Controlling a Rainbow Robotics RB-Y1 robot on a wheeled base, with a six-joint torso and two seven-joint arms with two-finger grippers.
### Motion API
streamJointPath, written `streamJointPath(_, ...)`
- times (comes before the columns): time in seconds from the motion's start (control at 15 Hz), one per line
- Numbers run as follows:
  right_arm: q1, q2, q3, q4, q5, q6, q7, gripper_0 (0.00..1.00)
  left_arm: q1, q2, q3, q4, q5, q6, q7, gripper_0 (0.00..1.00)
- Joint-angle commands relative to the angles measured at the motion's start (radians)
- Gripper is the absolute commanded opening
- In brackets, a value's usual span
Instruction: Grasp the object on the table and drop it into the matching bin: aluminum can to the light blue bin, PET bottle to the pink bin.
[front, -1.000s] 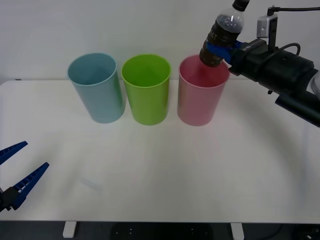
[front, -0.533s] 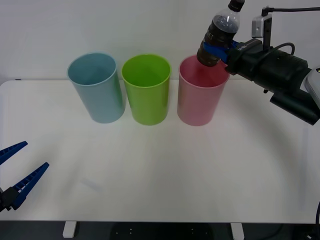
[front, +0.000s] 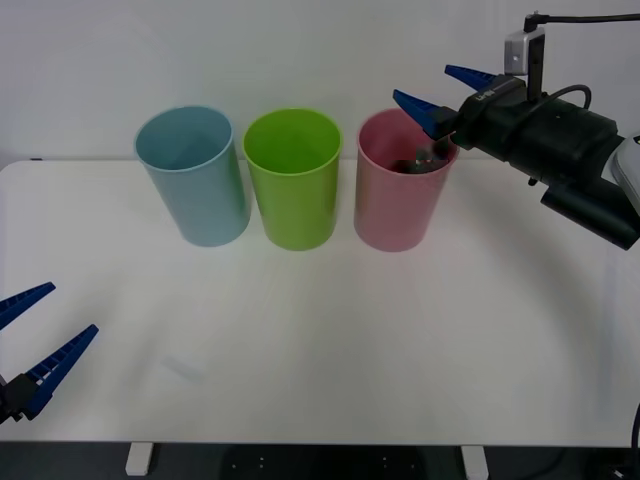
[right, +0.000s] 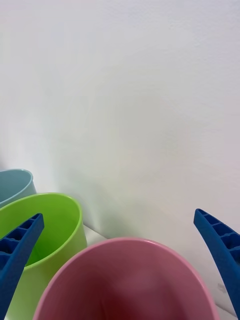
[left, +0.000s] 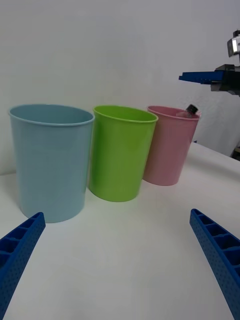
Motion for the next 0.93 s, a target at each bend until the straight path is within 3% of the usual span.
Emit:
streamJointPath(0.07,0.004,0.001,0.000,0.000,-0.014,-0.001,0.003,1.00,0.000,0.000,0.000,0.000,0.000,0.000,0.000,1.00)
streamJointPath(0.67,0.231,0.001,-0.054,-0.258,-0.035,0.031,0.038,1.00,0.000,0.000,0.000,0.000,0.000,0.000,0.000,1.00)
streamJointPath(0.93,0.369,-0.001,-0.120,-0.368,-0.046,-0.027,0.103,1.00,0.000,0.000,0.000,0.000,0.000,0.000,0.000,1.00)
